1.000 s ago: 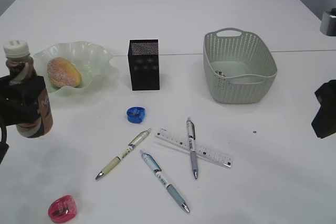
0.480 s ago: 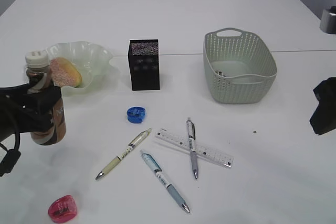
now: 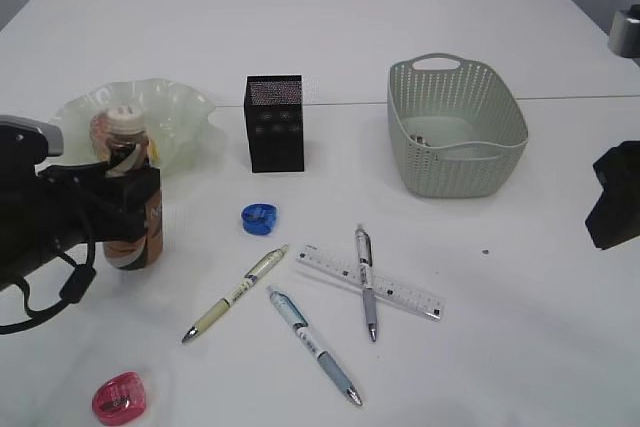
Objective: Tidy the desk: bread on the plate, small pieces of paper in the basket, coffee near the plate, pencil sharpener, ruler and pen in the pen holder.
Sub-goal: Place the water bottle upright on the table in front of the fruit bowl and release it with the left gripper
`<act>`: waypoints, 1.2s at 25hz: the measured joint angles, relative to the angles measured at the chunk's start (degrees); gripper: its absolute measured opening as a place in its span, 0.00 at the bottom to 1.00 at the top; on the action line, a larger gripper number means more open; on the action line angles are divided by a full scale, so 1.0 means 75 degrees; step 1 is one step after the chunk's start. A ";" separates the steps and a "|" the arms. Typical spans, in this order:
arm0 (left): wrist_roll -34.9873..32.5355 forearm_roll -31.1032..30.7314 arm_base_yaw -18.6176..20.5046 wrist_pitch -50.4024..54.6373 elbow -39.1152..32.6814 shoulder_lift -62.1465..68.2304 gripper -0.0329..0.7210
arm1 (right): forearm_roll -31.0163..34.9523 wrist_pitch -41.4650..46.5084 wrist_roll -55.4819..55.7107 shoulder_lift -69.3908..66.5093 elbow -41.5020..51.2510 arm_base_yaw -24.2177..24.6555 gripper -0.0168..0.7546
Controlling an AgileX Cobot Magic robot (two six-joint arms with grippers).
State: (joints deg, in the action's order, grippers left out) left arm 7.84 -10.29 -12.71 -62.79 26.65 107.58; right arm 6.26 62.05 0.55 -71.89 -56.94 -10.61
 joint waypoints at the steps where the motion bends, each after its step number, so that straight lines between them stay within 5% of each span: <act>1: 0.0012 0.0000 0.0000 0.0000 0.0092 0.0178 0.50 | 0.0000 -0.0011 0.0000 0.0000 0.0000 0.0000 0.55; 18: 0.0056 -0.0019 0.0000 -0.1725 0.0693 0.1876 0.51 | 0.0000 -0.0046 0.0000 0.0000 0.0000 0.0000 0.55; 30: 0.0056 -0.0047 0.0000 -0.1196 0.0680 0.1794 0.73 | 0.0000 -0.0110 0.0000 0.0000 0.0000 0.0000 0.55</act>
State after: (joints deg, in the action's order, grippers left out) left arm 8.25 -10.64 -12.71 -71.76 31.75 121.04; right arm 6.26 61.23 0.55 -71.89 -56.94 -10.61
